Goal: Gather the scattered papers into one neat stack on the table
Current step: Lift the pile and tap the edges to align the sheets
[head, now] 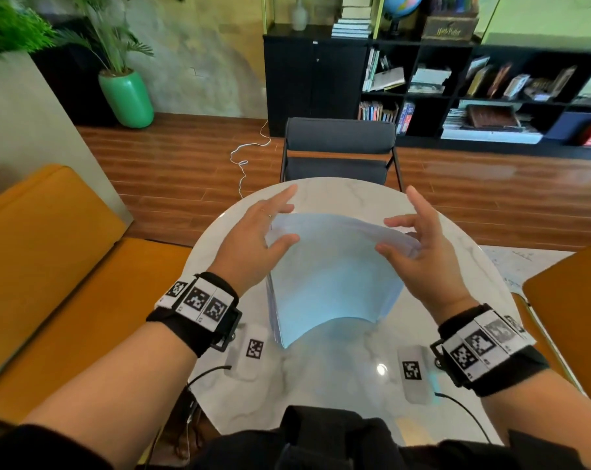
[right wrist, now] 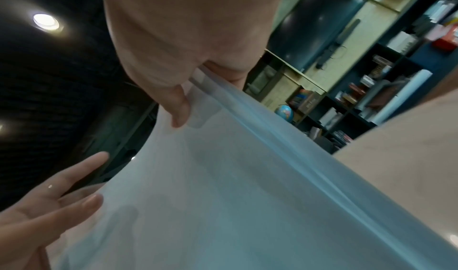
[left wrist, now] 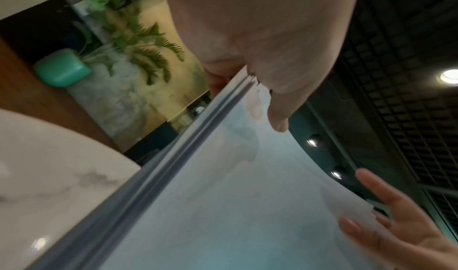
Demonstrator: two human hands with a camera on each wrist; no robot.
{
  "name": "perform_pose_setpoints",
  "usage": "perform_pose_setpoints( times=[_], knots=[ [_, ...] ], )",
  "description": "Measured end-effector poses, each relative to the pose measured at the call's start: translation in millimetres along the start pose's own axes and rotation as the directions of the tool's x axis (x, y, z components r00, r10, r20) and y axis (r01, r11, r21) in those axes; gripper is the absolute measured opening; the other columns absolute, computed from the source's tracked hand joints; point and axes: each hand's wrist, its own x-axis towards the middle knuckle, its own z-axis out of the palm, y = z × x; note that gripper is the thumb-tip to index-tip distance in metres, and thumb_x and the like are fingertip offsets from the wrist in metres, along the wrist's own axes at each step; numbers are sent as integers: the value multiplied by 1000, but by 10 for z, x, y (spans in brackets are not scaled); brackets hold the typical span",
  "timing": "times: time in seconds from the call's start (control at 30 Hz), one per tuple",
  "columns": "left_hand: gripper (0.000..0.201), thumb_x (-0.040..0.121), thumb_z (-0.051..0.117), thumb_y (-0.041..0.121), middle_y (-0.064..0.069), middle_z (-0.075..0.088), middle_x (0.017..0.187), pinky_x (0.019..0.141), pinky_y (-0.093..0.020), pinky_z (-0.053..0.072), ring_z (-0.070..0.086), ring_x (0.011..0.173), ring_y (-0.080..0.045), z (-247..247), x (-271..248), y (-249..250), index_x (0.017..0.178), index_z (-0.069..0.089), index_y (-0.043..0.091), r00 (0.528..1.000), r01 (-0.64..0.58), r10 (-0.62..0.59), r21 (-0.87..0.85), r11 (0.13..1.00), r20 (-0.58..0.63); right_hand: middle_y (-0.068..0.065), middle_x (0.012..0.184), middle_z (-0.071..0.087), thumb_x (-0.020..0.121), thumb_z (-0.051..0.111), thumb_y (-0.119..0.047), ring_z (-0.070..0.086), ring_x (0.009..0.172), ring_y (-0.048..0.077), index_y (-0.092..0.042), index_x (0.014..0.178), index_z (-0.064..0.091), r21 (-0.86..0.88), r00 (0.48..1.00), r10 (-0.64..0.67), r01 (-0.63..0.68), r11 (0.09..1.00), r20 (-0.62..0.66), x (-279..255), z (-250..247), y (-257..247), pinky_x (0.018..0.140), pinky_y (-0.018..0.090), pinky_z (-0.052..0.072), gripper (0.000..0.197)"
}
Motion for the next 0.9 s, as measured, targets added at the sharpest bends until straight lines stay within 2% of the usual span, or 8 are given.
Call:
perform_pose_setpoints(
  times=[0.13,0.33,0.47,0.53,0.6,0.67,0.77,0.9],
  knots=[
    [60,94,49,40,5,52,133,85,-18,38,50,116,-11,-18,83,22,148,23,40,974,-198,154,295,935,166,4,108,63,85,68,-19,59,93,19,-25,145,38,-396,952,-252,303,867,176,119,-53,-129,77,30,50,67],
    [54,95,47,38,4,54,135,83,-17,44,55,115,-13,-30,-11,-86,146,31,34,950,-305,253,385,871,182,4,105,67,91,57,-29,65,77,26,-29,138,49,-551,903,-244,412,726,353,120,-102,-43,57,35,55,48],
    [52,93,54,33,8,55,128,87,-18,46,53,103,-6,-42,-127,-183,142,38,39,989,-112,85,246,963,120,4,99,68,89,61,-23,64,80,22,-28,135,53,-506,945,-201,309,806,257,55,-132,59,67,35,57,47],
    [62,88,63,26,13,60,121,91,-25,50,57,102,-4,17,-155,-227,142,36,39,995,93,-91,-38,995,30,1,97,68,85,68,-15,61,83,7,-33,132,52,-308,980,-87,140,941,180,14,-101,103,78,20,51,53],
    [85,82,71,14,8,66,118,92,-25,51,63,106,-7,108,-168,-283,146,22,40,955,287,-289,-460,841,68,-1,96,69,78,73,-4,63,88,0,-38,130,48,109,978,136,-154,982,155,-11,-74,156,81,11,48,67],
    [89,78,74,7,0,64,126,95,-26,51,63,112,-14,233,-173,-363,146,25,35,904,417,-372,-630,655,211,5,107,68,73,75,4,65,100,8,-33,131,46,426,935,302,-354,832,187,-20,-25,287,82,17,52,75],
    [51,78,74,15,-8,67,123,91,-31,51,62,116,-27,436,-173,-404,127,59,17,850,525,-423,-585,618,315,1,112,67,69,76,2,63,103,13,-25,122,57,504,881,406,-472,723,244,-80,107,497,80,20,52,62],
    [10,83,69,26,-4,72,98,88,-40,52,67,102,-31,568,-112,-335,93,69,24,804,584,-544,-491,647,239,-1,83,70,78,72,-5,64,80,16,-23,78,71,329,870,480,-487,809,108,-65,272,496,75,29,47,18]
  ],
)
